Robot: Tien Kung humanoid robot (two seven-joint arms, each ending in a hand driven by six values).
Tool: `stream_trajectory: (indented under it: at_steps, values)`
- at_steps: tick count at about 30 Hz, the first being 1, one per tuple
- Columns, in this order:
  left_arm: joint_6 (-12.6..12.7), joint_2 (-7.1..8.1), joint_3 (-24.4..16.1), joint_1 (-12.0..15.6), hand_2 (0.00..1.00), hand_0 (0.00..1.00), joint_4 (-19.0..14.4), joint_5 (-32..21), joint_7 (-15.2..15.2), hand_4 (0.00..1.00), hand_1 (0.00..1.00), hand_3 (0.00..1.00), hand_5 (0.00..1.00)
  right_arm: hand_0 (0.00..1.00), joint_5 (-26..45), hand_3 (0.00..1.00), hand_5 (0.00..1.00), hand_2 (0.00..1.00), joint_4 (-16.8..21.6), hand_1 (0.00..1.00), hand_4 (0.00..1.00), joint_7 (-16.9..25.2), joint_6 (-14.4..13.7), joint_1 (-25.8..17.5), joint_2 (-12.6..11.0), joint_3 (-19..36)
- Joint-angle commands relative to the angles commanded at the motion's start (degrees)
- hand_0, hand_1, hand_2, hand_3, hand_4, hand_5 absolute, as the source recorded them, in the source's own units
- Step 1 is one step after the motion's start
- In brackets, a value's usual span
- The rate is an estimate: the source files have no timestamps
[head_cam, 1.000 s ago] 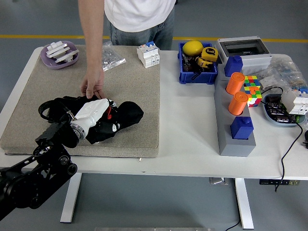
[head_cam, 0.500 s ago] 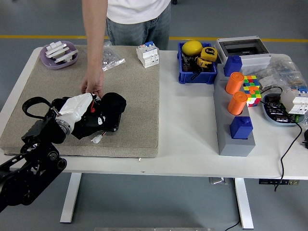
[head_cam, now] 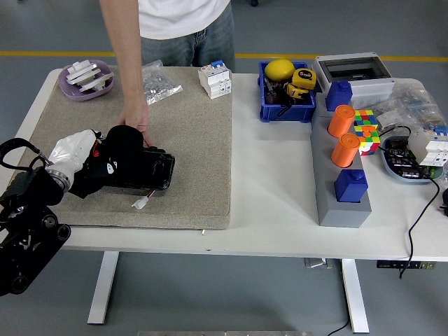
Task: Pick the rag up,wipe the panel,place it on the desk
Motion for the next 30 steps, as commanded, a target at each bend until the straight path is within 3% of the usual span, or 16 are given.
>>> stream_trajectory:
  at_steps: [9,21,30]
  values:
    - [-0.01,2.18,-3.20,2.00,0.526,0.237,0.84,0.92,-0.07,0.025,0.235,0.435,0.002,0.770,-0.19,0.730,0.631,0.688,0.03,0.647,0.998,-0.07,0.09,0.00,0.08,0.06]
    - [0.18,3.14,-8.46,3.23,0.525,0.234,2.39,2.70,0.40,0.029,0.235,0.435,0.002,0.770,-0.16,0.730,0.633,0.688,0.00,0.648,0.998,-0.22,0.32,-0.11,0.04,0.08]
    - [0.11,3.60,-9.17,3.47,0.524,0.234,2.68,3.03,0.69,0.036,0.237,0.437,0.002,0.770,-0.23,0.730,0.634,0.688,0.02,0.647,0.998,-0.24,0.35,-0.19,0.05,0.19]
